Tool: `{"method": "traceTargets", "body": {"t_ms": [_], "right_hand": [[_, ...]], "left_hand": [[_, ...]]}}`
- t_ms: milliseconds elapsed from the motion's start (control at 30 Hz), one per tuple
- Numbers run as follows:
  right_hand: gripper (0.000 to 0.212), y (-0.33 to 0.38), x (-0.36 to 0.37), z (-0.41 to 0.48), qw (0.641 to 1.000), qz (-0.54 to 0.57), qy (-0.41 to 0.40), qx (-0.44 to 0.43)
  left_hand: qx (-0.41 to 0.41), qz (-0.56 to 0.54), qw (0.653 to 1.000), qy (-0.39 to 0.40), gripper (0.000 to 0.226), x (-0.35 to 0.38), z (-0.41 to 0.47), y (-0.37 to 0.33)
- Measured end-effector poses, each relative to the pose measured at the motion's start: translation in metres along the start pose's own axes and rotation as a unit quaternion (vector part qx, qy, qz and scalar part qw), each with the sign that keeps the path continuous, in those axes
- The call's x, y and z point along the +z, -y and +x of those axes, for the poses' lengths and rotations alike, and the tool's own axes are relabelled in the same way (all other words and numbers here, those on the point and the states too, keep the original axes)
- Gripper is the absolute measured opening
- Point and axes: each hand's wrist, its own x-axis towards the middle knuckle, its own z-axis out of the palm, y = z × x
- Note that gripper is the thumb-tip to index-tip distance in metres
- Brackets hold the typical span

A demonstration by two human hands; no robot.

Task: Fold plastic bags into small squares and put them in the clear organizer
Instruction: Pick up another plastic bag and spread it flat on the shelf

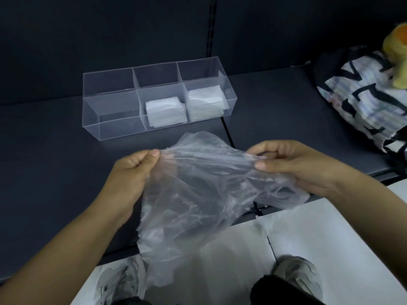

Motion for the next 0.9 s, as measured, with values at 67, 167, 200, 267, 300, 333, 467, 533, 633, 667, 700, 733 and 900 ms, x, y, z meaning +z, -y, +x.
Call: {"method": "traceTargets", "body": {"t_ms": [67,167,200,267,300,333,467,533,633,667,700,733,900], "right_hand": [[0.038,-0.003,-0.018,-0.003,0.998,-0.051,-0.047,-0.005],[0.032,-0.007,-0.036,-0.002,0.985,-0.1,-0.136,-0.041],[0.031,-0.008,-0.04,-0.002,0.981,-0.096,-0.159,-0.052],[0.039,-0.013,-0.044,-0.004,0.979,-0.122,-0.156,-0.049],[0.046,-0.016,-0.043,-0.006,0.979,-0.155,-0.131,-0.029],[0.051,-0.02,-0.041,-0.008,0.977,-0.187,-0.1,-0.002],[0.066,-0.04,-0.023,-0.017,0.973,-0.201,-0.053,0.096],[0.072,-0.051,-0.015,-0.022,0.97,-0.193,-0.103,0.11],[0.069,-0.067,0.001,-0.028,0.932,-0.301,-0.178,0.094],[0.064,-0.073,0.008,-0.028,0.914,-0.345,-0.203,0.066],[0.055,-0.078,0.015,-0.027,0.897,-0.373,-0.235,0.025],[0.041,-0.081,0.02,-0.026,0.884,-0.38,-0.272,-0.023],[0.016,-0.074,-0.001,-0.022,0.874,-0.22,-0.42,-0.102]], "left_hand": [[-0.013,0.036,0.999,-0.017,0.018,-0.011,0.0,0.007],[-0.037,0.082,0.996,0.004,0.017,-0.03,0.002,0.01],[-0.045,0.101,0.993,0.038,0.016,-0.037,0.004,0.01],[-0.076,0.13,0.981,0.121,0.019,-0.048,0.01,0.006],[-0.102,0.128,0.975,0.152,0.032,-0.052,0.016,0.004],[-0.135,0.115,0.969,0.171,0.047,-0.055,0.024,0.002],[-0.233,0.108,0.951,0.175,0.079,-0.05,0.064,-0.008],[-0.254,0.124,0.942,0.18,0.08,-0.04,0.081,-0.015],[-0.256,0.143,0.938,0.182,0.064,-0.019,0.093,-0.026],[-0.249,0.144,0.942,0.173,0.056,-0.014,0.094,-0.028],[-0.24,0.142,0.947,0.16,0.049,-0.009,0.095,-0.027],[-0.229,0.14,0.952,0.145,0.044,-0.006,0.095,-0.025],[-0.163,0.103,0.981,0.035,0.021,-0.01,0.095,-0.009]]}}
